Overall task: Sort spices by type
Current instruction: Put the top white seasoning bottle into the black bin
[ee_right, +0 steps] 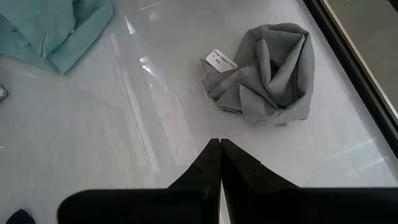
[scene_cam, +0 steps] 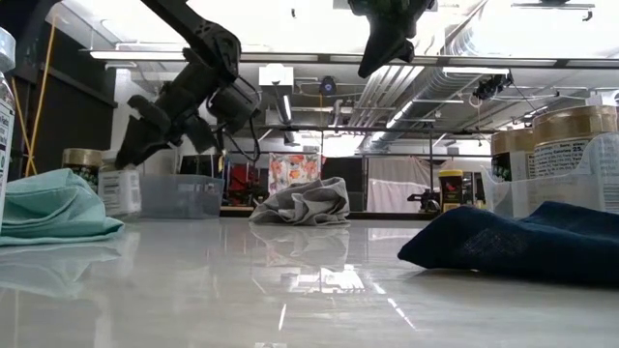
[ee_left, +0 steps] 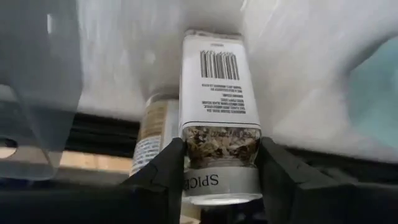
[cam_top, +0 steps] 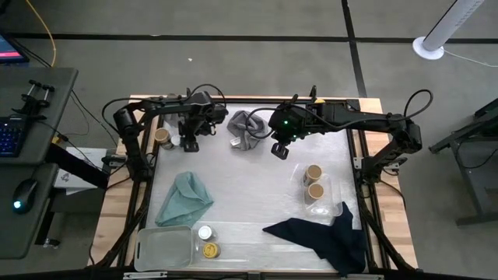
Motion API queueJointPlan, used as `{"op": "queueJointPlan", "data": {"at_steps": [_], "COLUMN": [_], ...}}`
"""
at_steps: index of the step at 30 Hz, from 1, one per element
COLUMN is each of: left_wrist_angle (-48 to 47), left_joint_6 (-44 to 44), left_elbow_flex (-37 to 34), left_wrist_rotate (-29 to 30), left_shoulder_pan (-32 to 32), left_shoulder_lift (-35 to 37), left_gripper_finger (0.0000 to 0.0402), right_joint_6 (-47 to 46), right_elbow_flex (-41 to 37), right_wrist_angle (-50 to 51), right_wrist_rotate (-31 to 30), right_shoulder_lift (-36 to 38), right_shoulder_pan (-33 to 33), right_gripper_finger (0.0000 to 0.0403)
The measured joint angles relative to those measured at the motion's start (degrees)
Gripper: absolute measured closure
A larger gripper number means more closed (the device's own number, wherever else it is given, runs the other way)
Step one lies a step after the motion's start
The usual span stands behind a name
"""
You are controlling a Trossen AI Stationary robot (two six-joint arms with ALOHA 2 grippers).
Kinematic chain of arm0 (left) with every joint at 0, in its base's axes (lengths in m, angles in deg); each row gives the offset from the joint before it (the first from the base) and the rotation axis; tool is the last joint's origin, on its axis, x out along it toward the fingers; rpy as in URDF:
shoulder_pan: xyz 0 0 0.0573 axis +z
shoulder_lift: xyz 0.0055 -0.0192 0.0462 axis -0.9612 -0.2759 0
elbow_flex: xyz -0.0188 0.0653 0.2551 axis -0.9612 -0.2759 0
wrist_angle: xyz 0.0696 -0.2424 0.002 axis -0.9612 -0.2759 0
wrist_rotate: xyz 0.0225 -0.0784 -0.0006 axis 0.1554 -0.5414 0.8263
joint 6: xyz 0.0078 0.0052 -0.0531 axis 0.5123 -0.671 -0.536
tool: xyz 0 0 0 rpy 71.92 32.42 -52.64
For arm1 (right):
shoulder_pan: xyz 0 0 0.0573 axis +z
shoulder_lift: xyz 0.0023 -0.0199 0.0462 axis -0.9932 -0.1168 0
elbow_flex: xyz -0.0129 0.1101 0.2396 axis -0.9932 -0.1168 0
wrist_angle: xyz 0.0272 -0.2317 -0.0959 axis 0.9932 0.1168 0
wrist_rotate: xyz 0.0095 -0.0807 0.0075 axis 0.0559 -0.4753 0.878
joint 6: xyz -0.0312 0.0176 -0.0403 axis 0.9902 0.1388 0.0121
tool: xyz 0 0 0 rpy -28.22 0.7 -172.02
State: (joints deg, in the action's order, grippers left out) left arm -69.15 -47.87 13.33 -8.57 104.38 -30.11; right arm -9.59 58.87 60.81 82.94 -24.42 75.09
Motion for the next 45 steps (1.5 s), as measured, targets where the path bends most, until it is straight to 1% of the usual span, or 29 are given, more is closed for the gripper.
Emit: {"op": "queueJointPlan", "data": {"at_steps": [4,6,11,15,17,20,22,24,28,33,36,39,43,45], "left_wrist_angle": [0.28,0.16,0.21,0.07,0.11,0.07,0.65,1.64,4.46,7.23,7.60,9.27,14.85,17.12], "left_joint_6": [-0.22,-0.15,-0.18,-1.16,-3.16,-4.60,-6.11,-9.25,-17.41,-26.08,-33.96,-38.84,-41.41,-43.04], "left_elbow_flex": [2.26,3.46,6.09,6.70,6.67,6.67,6.67,6.67,5.55,-1.10,-6.04,-10.24,-13.68,-14.58], "left_wrist_rotate": [-1.78,-1.60,-2.47,-2.75,-2.77,-2.82,-2.80,-2.80,-2.72,-2.50,-0.78,-0.27,-3.98,-4.61], "left_shoulder_pan": [0.00,0.00,0.37,0.74,0.74,0.68,0.57,0.57,0.59,0.59,0.59,0.59,0.61,0.59], "left_shoulder_lift": [2.79,4.34,7.43,9.37,9.79,9.92,9.87,9.87,9.87,9.87,9.80,9.80,9.80,9.80], "left_gripper_finger": [0.0282,0.0312,0.0349,0.0386,0.0397,0.0397,0.0386,0.0366,0.0308,0.0232,0.0197,0.0174,0.0162,0.0161], "right_joint_6": [1.05,1.21,1.22,1.22,1.17,1.12,0.99,0.98,1.01,1.42,2.48,3.55,4.00,4.35], "right_elbow_flex": [0.00,0.00,0.00,0.00,0.00,0.00,0.00,0.00,0.00,0.00,0.00,0.00,0.00,0.00], "right_wrist_angle": [-0.11,-0.44,-0.48,-0.52,-0.48,-0.48,-0.48,-0.48,-0.48,-0.44,-0.44,-0.46,-0.49,-0.58], "right_wrist_rotate": [-0.05,-0.07,-0.07,-0.04,-0.02,-0.02,0.00,0.02,0.02,0.04,0.07,0.04,0.04,0.04], "right_shoulder_lift": [0.00,0.00,0.00,0.00,0.00,0.00,0.00,0.00,0.00,0.00,0.00,0.00,0.00,0.00], "right_shoulder_pan": [0.00,-0.02,-0.04,-0.04,-0.04,-0.04,-0.04,-0.04,-0.04,-0.04,-0.04,-0.04,-0.04,-0.04], "right_gripper_finger": [0.0403,0.0403,0.0403,0.0403,0.0403,0.0403,0.0403,0.0403,0.0403,0.0403,0.0403,0.0403,0.0403,0.0403]}}
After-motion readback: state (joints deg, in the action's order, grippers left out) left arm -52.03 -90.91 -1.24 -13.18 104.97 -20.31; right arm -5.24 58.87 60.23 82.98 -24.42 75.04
